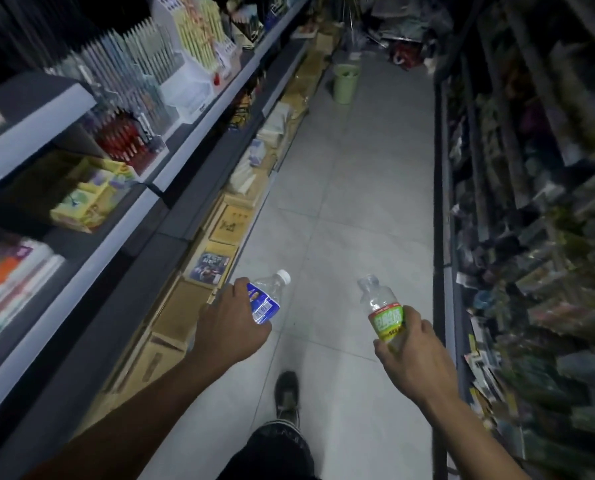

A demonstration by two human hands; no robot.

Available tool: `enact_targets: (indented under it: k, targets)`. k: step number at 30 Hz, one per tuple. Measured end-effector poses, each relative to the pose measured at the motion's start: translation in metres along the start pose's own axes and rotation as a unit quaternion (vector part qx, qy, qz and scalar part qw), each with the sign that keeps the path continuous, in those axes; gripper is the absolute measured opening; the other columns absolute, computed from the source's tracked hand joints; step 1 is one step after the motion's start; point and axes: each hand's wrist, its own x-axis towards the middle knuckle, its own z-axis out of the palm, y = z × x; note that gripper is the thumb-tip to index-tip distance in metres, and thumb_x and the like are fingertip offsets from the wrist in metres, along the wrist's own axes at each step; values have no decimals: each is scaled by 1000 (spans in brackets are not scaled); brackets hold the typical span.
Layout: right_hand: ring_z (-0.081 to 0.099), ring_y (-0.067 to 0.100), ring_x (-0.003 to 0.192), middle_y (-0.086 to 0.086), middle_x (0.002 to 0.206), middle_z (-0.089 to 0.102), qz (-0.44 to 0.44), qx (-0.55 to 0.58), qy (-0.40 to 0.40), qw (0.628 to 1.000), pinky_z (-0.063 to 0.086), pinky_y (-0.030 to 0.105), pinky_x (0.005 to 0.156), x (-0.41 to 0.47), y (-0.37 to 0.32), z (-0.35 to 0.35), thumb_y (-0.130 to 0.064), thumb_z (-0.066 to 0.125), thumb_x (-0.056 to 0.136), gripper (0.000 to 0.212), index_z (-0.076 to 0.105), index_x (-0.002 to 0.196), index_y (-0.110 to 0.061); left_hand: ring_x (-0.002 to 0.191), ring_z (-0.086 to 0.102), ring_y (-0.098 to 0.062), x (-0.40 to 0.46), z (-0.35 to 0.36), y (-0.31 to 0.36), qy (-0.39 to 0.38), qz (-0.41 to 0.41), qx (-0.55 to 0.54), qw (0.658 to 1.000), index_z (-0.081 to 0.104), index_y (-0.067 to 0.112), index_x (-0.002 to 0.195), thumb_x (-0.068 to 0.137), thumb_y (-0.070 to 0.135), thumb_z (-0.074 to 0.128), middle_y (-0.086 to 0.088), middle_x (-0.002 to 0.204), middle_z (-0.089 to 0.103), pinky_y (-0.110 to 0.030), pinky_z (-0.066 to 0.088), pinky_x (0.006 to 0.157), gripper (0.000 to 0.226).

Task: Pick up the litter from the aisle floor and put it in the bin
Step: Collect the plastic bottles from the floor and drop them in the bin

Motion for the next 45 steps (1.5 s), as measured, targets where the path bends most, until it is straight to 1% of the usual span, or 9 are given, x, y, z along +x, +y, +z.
enact_targets:
  k: [4,10,17,22,28,33,41,43,45]
  targets:
    - [61,33,93,7,111,55,21,-7,7,1000,42,37,63,70,-30,-13,-49,69,83,71,35,139,-21,100,61,-16,90,-14,15,-5,24,-1,1000,39,24,132,71,52,81,3,117,57,-32,55,80,79]
    - [61,35,94,10,114,55,59,-7,18,998,47,40,68,151,-48,-30,-49,69,84,71,35,139,-19,96,61,-18,202,-22,57,-32,77,2,997,39,26,128,69,51,79,4,110,54,-39,56,82,76]
    - [61,33,93,9,114,55,110,14,34,993,48,39,67,236,-28,-47,-50,68,85,72,33,139,-19,86,62,-25,312,-14,129,-48,137,26,989,43,23,122,69,44,73,1,102,53,-43,54,79,65]
    - [60,31,93,9,114,54,131,34,41,990,49,39,68,315,1,-58,-51,65,86,73,31,142,-19,85,59,-19,390,5,197,-57,163,43,984,42,23,126,73,44,75,3,103,52,-39,54,79,66]
    - [61,31,94,9,115,56,137,66,36,988,52,40,72,430,31,-87,-49,67,85,72,33,141,-18,84,57,-12,480,25,272,-59,154,48,985,42,24,123,75,44,76,6,101,51,-32,52,76,62]
    - [61,32,97,12,116,57,103,65,25,992,53,43,76,530,41,-118,-47,69,85,73,35,141,-16,80,60,-10,546,34,313,-35,128,39,990,42,27,119,70,51,75,8,98,53,-33,59,73,63]
    - [61,31,93,9,112,56,39,37,8,999,55,41,71,676,27,-150,-49,69,84,72,34,140,-19,82,59,-13,634,30,331,10,89,37,995,41,22,119,72,45,79,5,99,52,-28,53,67,65]
    - [62,32,94,10,113,56,26,28,2,999,52,40,70,715,20,-154,-49,70,84,73,35,140,-18,86,58,-15,662,28,334,23,70,40,996,41,20,125,73,44,80,2,104,54,-28,51,70,69]
    - [61,34,96,10,113,55,14,21,-1,1000,50,40,69,753,10,-155,-48,70,84,73,35,140,-19,93,60,-19,693,27,335,31,59,40,997,39,19,128,73,44,80,-1,111,56,-33,55,77,73]
